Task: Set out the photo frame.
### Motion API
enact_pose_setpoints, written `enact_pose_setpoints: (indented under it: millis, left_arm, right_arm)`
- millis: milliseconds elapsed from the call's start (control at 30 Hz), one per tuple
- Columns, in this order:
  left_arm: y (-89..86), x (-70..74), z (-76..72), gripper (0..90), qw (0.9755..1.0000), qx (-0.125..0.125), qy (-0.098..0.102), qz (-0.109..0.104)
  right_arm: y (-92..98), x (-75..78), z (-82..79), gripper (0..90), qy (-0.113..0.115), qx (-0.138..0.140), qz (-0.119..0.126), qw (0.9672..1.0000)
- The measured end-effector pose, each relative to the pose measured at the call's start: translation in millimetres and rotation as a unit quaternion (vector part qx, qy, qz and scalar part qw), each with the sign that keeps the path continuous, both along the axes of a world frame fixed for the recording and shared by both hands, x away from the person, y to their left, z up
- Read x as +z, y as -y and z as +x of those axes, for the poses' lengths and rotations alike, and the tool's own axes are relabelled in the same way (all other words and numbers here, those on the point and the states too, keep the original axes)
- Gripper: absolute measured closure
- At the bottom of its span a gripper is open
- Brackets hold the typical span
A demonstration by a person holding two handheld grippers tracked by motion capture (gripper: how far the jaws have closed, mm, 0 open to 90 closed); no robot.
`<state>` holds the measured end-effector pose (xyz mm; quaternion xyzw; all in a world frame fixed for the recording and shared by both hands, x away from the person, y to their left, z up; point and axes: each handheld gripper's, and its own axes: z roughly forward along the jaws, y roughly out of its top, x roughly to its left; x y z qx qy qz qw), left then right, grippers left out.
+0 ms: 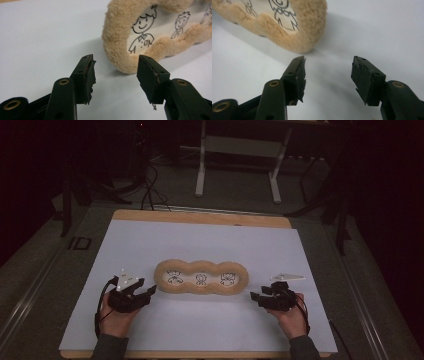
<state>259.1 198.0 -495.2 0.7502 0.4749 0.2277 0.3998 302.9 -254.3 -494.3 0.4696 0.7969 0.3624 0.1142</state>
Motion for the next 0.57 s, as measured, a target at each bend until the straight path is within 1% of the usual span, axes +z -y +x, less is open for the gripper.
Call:
enact_pose_setpoints:
  millis: [133,233,333,400,433,500,567]
  left_arm:
    - [-2.0,-0.9,-3.3,48.3,0.9997,-0.023,0.001,0.011]
    - [-4.0,-2.1,-6.3,48.3,0.9991,-0.039,0.000,0.016]
    - [-7.6,-4.9,-8.4,48.0,0.9983,-0.054,-0.006,0.021]
    - [-9.9,-8.0,-9.2,48.1,0.9980,-0.053,-0.012,0.032]
    - [-11.2,-9.6,-9.3,48.1,0.9979,-0.052,-0.016,0.035]
    - [-14.8,-11.6,-9.4,48.1,0.9978,-0.052,-0.023,0.033]
    - [-17.0,-12.5,-8.8,47.3,0.9978,-0.047,-0.026,0.040]
  right_arm:
    - [4.8,-4.1,-4.6,44.2,0.000,0.001,-0.019,0.9998]
    - [8.9,-6.9,-8.3,44.2,0.004,0.000,-0.033,0.9994]
    - [13.8,-9.3,-11.6,44.1,0.007,-0.005,-0.049,0.9988]
    - [17.1,-10.0,-12.5,43.7,0.009,-0.009,-0.048,0.9987]
    - [19.3,-10.8,-12.5,43.6,0.011,-0.012,-0.047,0.9988]
    - [24.3,-12.3,-12.7,42.9,0.013,-0.021,-0.039,0.9989]
    - [30.3,-13.9,-12.9,42.2,0.022,-0.030,-0.038,0.9986]
